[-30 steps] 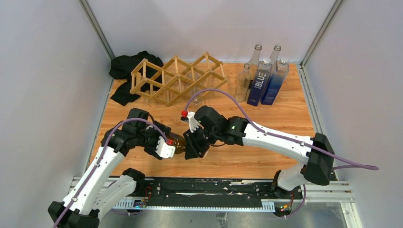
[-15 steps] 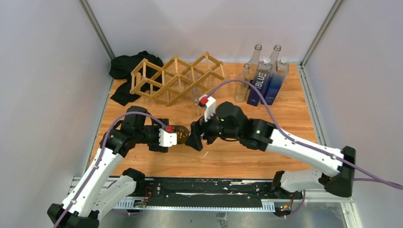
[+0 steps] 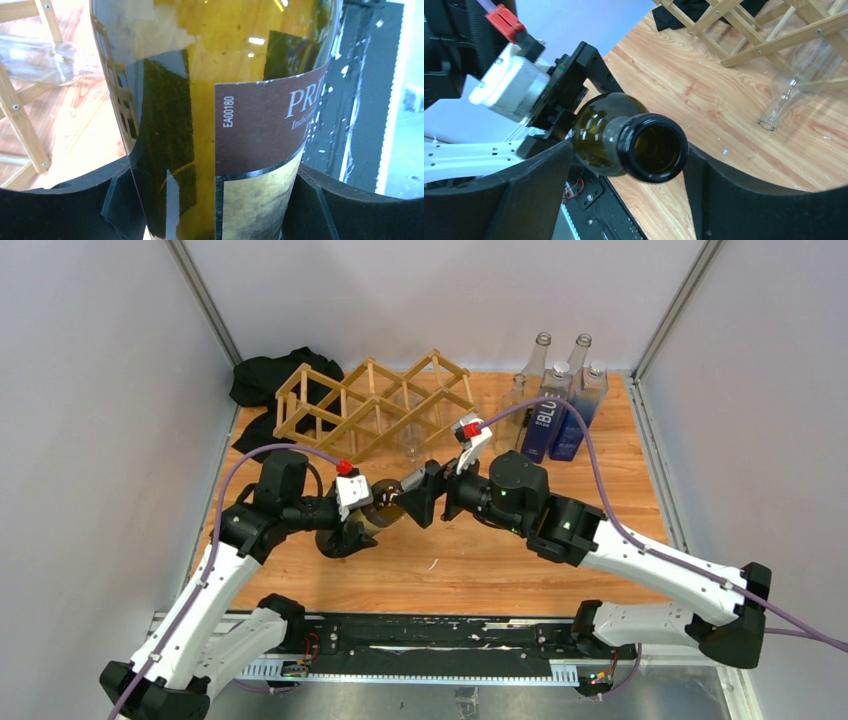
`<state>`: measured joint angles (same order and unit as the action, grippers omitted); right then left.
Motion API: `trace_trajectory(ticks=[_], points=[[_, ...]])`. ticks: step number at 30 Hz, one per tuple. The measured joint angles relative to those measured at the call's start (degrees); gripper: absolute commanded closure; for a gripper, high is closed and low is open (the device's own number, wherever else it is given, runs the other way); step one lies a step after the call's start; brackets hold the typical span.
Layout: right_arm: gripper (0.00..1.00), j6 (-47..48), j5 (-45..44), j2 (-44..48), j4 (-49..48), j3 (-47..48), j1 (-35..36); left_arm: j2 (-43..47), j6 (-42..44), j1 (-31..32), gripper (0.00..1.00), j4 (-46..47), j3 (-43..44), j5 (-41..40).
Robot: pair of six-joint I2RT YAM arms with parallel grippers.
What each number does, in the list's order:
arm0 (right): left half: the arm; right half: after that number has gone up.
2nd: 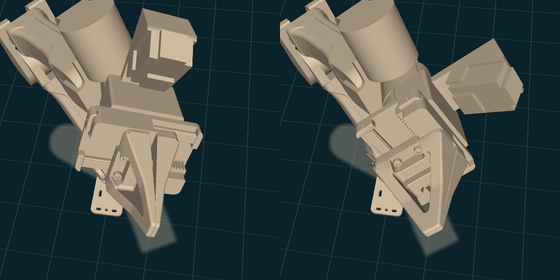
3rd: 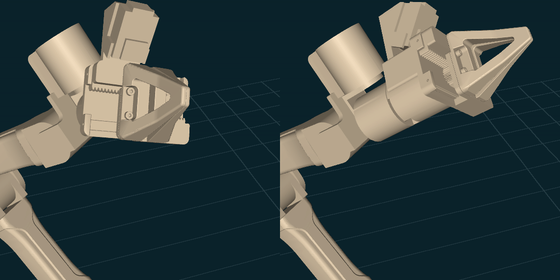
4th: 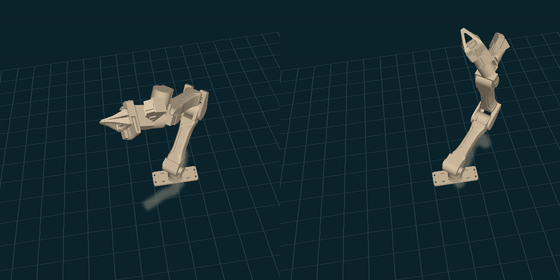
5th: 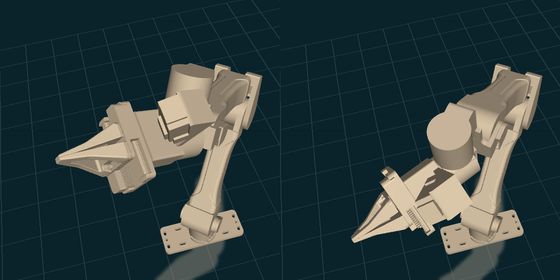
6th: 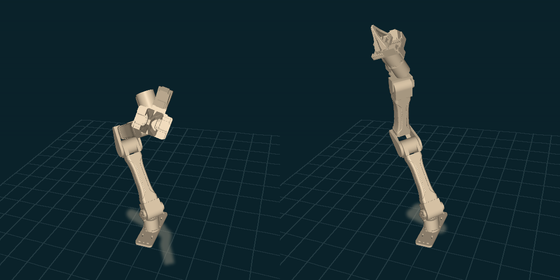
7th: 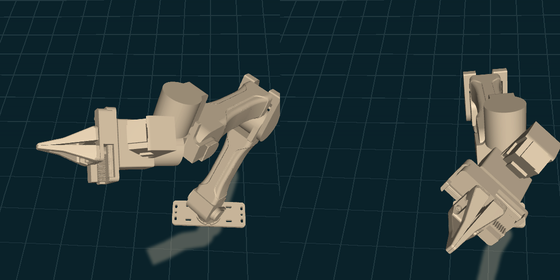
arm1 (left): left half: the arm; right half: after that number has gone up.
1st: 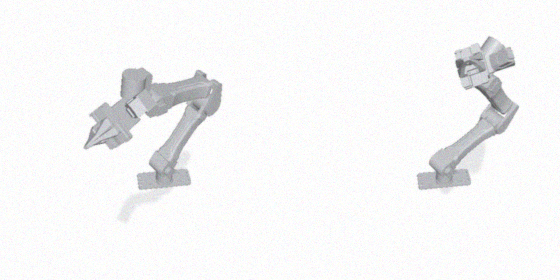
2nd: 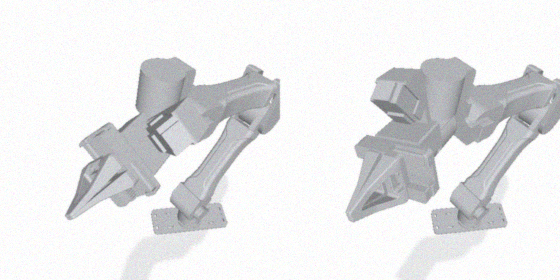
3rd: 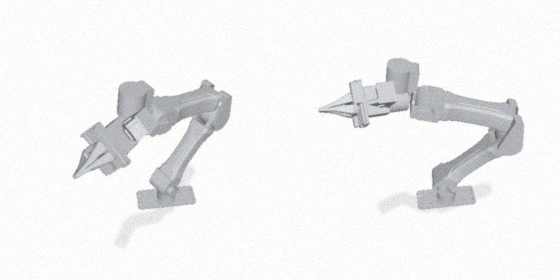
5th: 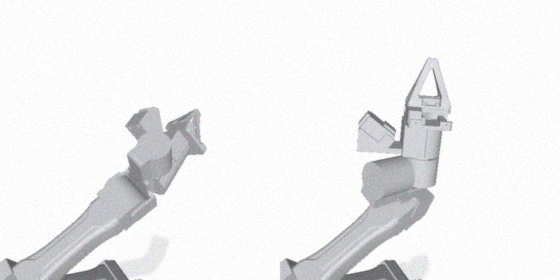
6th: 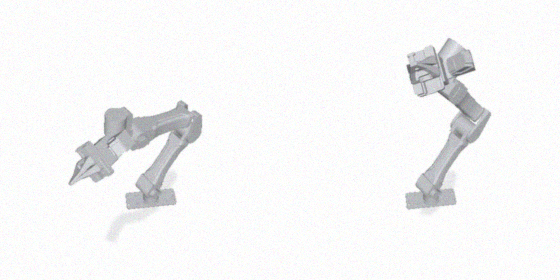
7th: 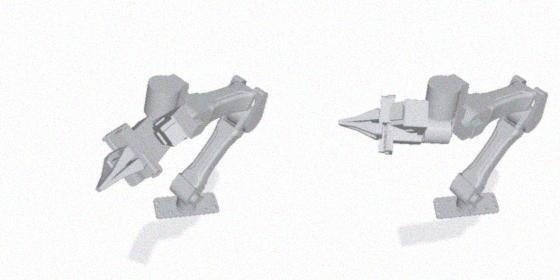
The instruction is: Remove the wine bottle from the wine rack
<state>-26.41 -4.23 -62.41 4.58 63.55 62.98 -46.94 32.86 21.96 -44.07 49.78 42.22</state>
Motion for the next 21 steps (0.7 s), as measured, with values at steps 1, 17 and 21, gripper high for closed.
trace_trajectory(ticks=[1, 17, 21], points=[[0.26, -0.2, 0.0, -0.7, -0.8, 0.0, 0.0, 0.0, -1.3, 0.0, 1.00, 0.4, 0.3, 0.6], [1.00, -3.8, 0.5, -7.1, -10.4, 2.9, 0.0, 1.7, -6.3, 0.0, 0.39, 1.2, 0.9, 4.2], [1.00, -3.9, 0.0, -7.2, -9.3, 2.9, -0.2, 1.6, -7.5, 0.0, 0.00, 1.6, 1.1, 2.8]])
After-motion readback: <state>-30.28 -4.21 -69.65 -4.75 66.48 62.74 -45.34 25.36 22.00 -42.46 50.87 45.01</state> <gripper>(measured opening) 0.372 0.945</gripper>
